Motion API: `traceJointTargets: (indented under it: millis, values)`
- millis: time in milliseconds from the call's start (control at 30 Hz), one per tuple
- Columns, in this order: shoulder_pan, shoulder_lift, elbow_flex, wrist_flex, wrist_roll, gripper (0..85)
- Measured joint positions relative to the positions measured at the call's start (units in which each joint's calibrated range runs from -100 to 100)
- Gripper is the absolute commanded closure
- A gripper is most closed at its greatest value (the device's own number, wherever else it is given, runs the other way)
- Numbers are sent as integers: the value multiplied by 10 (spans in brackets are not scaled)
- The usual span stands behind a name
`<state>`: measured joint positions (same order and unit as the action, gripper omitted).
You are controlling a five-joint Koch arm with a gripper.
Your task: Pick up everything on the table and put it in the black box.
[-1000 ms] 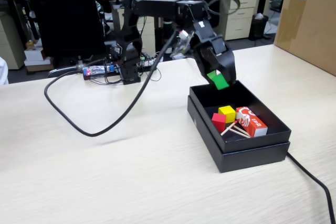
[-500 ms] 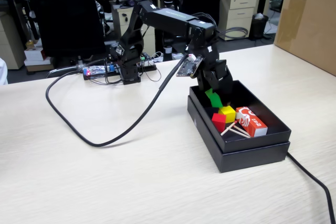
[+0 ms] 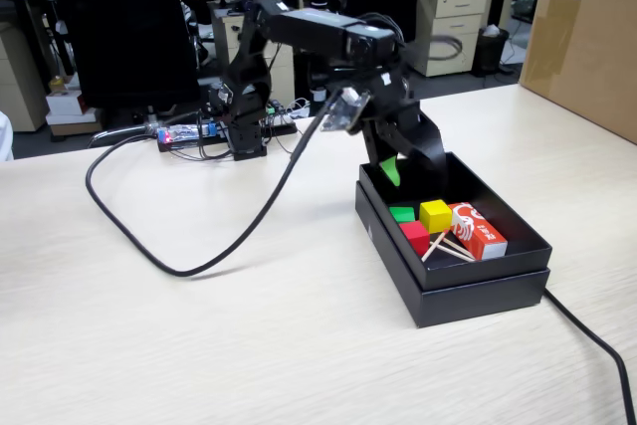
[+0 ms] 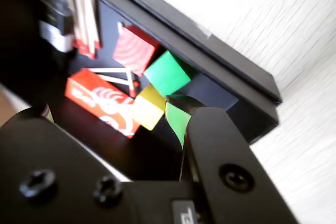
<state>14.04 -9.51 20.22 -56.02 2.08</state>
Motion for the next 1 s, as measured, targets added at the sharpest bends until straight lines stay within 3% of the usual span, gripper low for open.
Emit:
traceJointTargets:
  millis: [267,667,800,1000]
  values:
    - [-39,-267,-95,1,-2,386]
    - [-131,-683,-469,5,-19,363]
    - [-150,-830,-633,83,-23,359]
    - [-167,-889,-717,107,-25,338]
